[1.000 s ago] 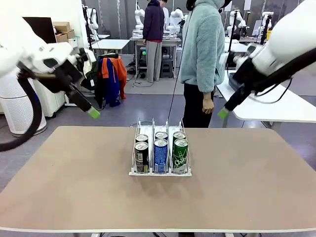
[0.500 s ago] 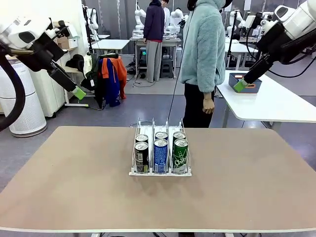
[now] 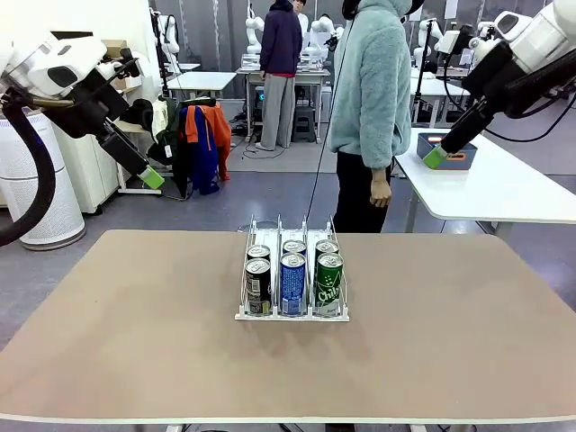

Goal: Fill the beverage cans into the dispenser.
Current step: Pick up the Pepsi coke handed by the human.

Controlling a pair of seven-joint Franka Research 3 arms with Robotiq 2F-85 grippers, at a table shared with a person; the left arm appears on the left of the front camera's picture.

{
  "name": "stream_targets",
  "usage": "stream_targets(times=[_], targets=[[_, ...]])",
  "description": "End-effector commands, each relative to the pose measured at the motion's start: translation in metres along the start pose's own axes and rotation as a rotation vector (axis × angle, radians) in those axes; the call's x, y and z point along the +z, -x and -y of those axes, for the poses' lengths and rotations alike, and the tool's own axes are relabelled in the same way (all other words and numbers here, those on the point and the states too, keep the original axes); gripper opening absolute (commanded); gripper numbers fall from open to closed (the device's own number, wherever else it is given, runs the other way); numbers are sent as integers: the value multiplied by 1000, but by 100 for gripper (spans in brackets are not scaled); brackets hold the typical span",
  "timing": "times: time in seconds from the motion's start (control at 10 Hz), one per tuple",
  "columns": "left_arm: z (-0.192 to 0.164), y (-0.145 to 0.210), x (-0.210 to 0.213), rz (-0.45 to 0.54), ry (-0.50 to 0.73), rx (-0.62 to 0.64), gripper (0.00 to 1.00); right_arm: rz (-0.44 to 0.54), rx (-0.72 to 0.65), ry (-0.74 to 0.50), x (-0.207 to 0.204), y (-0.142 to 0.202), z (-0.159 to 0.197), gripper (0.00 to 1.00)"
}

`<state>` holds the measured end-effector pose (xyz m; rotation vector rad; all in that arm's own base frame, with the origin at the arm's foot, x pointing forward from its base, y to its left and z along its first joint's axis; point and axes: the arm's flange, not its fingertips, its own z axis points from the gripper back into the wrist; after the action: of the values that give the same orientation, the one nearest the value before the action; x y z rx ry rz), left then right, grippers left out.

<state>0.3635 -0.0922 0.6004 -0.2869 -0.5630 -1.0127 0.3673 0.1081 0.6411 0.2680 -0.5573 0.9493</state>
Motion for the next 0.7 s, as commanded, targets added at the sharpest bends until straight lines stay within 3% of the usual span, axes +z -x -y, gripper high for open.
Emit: stream_targets(times=[0.0, 0.1, 0.6], targets=[[-6, -6, 24, 41, 56, -54, 100, 6, 0, -40, 28, -18, 19, 100], [-10, -11, 41, 60, 75, -89, 100, 17, -4, -40, 37, -25, 23, 100], [-9, -38, 95, 132, -94, -155, 100, 168, 24, 76, 86, -54, 26, 100]])
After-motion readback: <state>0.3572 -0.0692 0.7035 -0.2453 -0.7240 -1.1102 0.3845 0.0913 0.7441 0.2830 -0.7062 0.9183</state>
